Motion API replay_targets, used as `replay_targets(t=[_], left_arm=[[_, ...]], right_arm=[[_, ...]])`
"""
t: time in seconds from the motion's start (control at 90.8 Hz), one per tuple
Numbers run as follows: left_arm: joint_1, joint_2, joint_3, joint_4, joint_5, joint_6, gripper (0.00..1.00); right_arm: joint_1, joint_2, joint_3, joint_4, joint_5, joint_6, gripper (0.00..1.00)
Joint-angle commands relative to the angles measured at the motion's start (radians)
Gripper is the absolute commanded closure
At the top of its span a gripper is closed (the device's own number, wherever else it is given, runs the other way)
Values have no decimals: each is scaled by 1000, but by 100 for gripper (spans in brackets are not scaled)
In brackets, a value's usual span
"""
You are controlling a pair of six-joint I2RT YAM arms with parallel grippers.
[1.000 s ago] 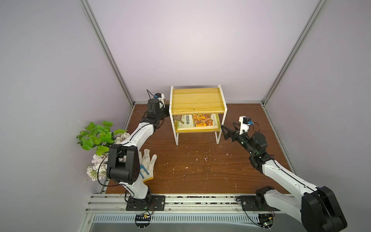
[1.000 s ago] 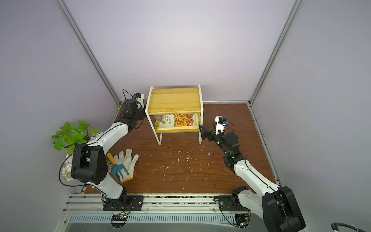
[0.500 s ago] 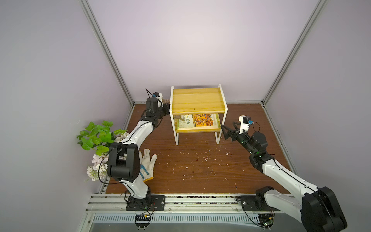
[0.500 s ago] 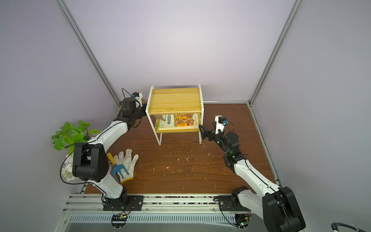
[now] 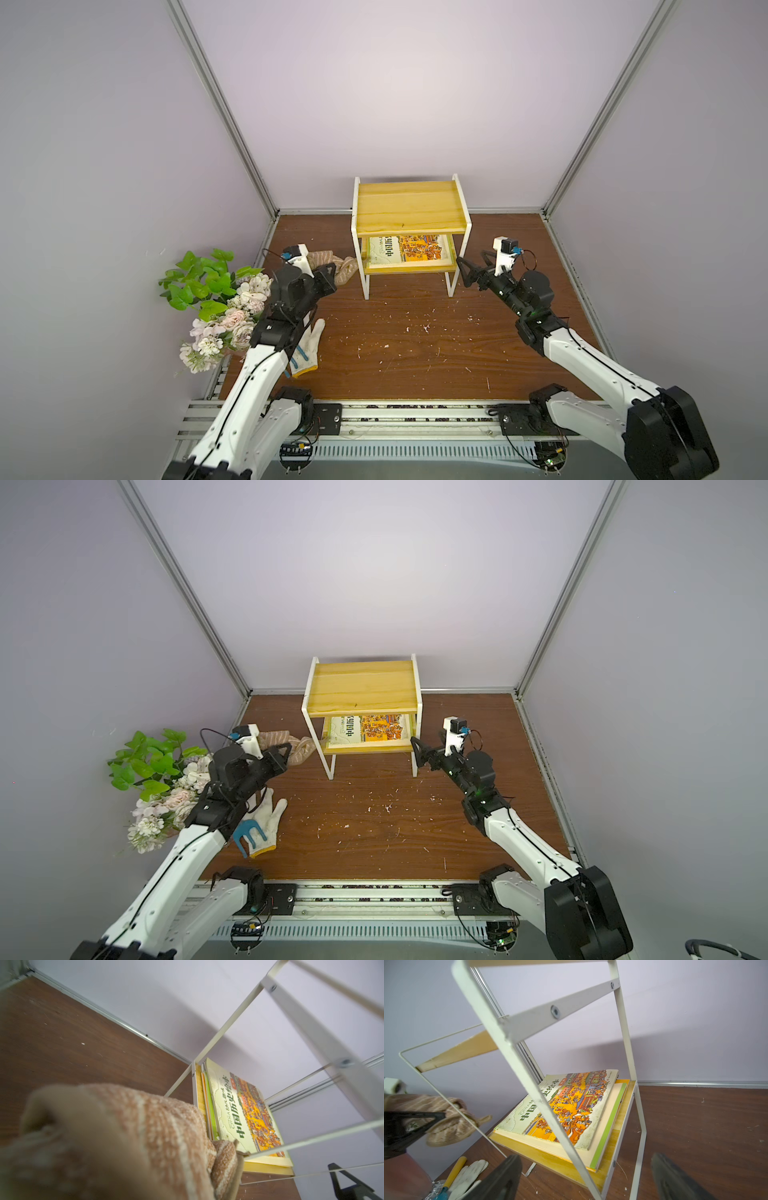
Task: Wipe the bookshelf clean with a cloth
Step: Wipe the dust from the shelf.
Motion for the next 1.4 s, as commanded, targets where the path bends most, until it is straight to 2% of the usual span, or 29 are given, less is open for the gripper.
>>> replay_targets(t=[0.0,0.088,0.143,0.231,0.297,0.484,0.561,0.616,0.771,0.848,0.947,1.057,1.178,1.255,1.387], left_arm=[[-27,0,29,-190,71,-31,100],[-56,21,98,-46,290,-47,100],[-87,48,171,56,326,-62,100],[-156,101,280,72,234,-12,100],[-193,123,284,30,139,21,100],[-199,112,-41,38,-77,-106,100],[-199,104,-113,33,-136,-132,100],[-198,98,-88,45,-107,-116,100],[-199,108,186,81,27,-5,100],[-199,122,243,99,69,-3,100],[-199,114,149,157,74,-54,100],[-199,102,-97,230,-29,-168,100],[-199,139,-328,401,-61,-268,100],[-198,153,-301,402,-48,-251,100],[-199,100,-98,335,33,-185,100]], right_arm=[[5,-34,46,3,33,-31,1],[7,-28,52,11,35,-40,1],[7,-20,70,4,31,-42,1],[7,-25,90,-9,29,-25,1],[7,-39,71,7,27,-20,1],[7,-78,7,-16,57,-26,1],[7,-80,0,-36,50,-29,1],[7,-77,-5,-32,34,-28,1],[7,-74,20,-25,14,-24,1],[9,-86,10,23,18,-2,1],[7,-101,-19,63,19,13,1],[7,-94,-28,42,20,5,1],[7,-80,-18,5,9,-8,1],[7,-78,-12,5,6,-13,1],[6,-80,2,10,4,-18,1]])
